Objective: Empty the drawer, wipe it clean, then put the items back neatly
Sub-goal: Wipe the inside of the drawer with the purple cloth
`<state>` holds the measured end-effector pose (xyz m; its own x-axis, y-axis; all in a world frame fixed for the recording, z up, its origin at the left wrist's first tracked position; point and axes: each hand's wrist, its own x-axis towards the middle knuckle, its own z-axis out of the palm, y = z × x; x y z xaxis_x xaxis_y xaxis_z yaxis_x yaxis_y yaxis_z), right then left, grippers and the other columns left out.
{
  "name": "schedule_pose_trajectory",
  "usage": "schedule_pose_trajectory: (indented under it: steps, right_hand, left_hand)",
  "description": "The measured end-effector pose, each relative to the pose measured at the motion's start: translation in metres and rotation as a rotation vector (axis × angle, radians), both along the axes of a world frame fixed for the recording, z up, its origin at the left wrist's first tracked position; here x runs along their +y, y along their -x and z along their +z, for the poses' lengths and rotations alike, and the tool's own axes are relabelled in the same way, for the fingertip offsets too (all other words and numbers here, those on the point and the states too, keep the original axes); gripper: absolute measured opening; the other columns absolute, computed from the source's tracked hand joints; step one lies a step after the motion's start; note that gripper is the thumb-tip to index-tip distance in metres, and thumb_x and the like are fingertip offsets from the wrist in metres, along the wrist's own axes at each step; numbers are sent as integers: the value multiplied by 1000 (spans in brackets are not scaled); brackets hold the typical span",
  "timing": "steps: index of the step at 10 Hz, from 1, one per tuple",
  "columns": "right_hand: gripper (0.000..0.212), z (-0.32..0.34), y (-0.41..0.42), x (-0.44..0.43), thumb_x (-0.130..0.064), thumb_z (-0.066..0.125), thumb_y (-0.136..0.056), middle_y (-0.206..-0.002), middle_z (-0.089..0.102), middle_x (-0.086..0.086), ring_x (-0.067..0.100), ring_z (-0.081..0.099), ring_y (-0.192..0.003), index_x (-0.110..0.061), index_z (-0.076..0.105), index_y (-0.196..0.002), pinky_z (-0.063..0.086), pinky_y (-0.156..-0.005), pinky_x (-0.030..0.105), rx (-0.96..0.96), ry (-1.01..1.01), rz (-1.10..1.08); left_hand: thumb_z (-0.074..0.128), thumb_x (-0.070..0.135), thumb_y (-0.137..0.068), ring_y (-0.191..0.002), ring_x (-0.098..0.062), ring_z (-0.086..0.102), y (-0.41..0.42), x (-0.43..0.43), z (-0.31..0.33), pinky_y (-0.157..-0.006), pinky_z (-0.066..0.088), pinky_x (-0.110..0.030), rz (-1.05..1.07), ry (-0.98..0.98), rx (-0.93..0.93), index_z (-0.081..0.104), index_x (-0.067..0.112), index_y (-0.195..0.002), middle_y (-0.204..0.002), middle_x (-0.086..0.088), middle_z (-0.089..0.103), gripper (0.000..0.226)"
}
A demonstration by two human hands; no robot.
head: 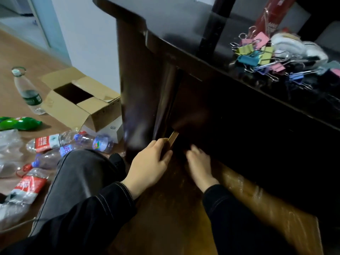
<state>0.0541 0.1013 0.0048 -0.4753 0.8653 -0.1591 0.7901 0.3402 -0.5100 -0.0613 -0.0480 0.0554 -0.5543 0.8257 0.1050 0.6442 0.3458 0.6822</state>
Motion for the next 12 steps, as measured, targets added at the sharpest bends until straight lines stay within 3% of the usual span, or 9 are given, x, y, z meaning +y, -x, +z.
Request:
schedule_pose_trajectory:
  steps: [1, 3, 5, 7, 8, 9, 10, 11, 12]
  right_hand:
    - [39, -10, -6, -2, -14, 56, -99, -152, 47, 6, 21, 47, -137, -17, 59, -137, 39, -106, 26, -106, -89, 208]
    - [22, 6, 11, 0, -27, 55, -100, -103, 66, 4, 19, 63, -82, -11, 63, -112, 46, -57, 21, 130, -176, -92]
    - [48, -15, -10, -9, -7, 68, -91, -154, 44, 11, 31, 46, -138, -18, 58, -137, 41, -109, 39, -306, -412, 348]
    - [26, 13, 13, 1, -23, 44, -105, -111, 66, 12, 21, 65, -90, -10, 63, -117, 49, -70, 21, -64, -204, 64]
    - [23, 0, 9, -19, -10, 48, -101, -124, 60, 14, 21, 62, -106, -7, 63, -119, 49, -84, 23, 5, -136, 88]
    - [38, -9, 2, -24, -6, 61, -96, -149, 46, 11, 28, 45, -137, -17, 59, -132, 42, -108, 41, -264, -313, 298]
    - [25, 4, 2, -4, -12, 51, -100, -95, 58, -3, 12, 56, -93, -33, 53, -86, 44, -78, 39, -130, -284, 306]
    - [19, 17, 6, -6, -18, 47, -102, -90, 60, 1, 20, 60, -86, -30, 58, -92, 46, -61, 20, -82, -257, 175]
    - [30, 1, 3, -27, -13, 52, -98, -132, 59, 13, 30, 56, -120, -12, 63, -126, 50, -86, 25, -245, -324, 388]
  left_hand:
    - [48, 42, -99, -113, -20, 59, 0, 1, 2, -85, 45, -34, 2, 9, 2, 47, 31, -136, -123, 8, 58, 38]
    - [50, 41, -100, -110, -20, 59, 0, -1, 5, -88, 48, -37, -12, 6, -18, 49, 27, -137, -123, 6, 58, 39]
    - [51, 40, -100, -110, -20, 60, 0, 0, 3, -84, 46, -34, -4, -14, -12, 50, 26, -135, -122, 4, 60, 38]
    - [50, 41, -100, -111, -20, 59, 0, -3, 6, -88, 48, -36, -12, 7, -15, 47, 28, -138, -125, 5, 59, 40]
    - [51, 39, -100, -112, -21, 59, -1, -1, 6, -86, 46, -34, -3, 4, -7, 49, 28, -135, -124, 5, 59, 37]
    - [52, 39, -99, -110, -22, 60, -1, 0, 5, -85, 47, -35, -6, 1, -8, 50, 29, -132, -122, 5, 60, 35]
    - [51, 40, -100, -107, -20, 60, -1, -1, 4, -84, 45, -33, -7, -3, -15, 50, 30, -132, -120, 7, 60, 34]
    - [50, 41, -100, -107, -19, 60, -1, -2, 5, -84, 46, -34, -14, -6, -18, 49, 30, -132, -120, 7, 60, 35]
    - [52, 39, -99, -109, -22, 60, -1, -1, 3, -83, 45, -33, -9, -9, 5, 50, 29, -131, -122, 5, 60, 34]
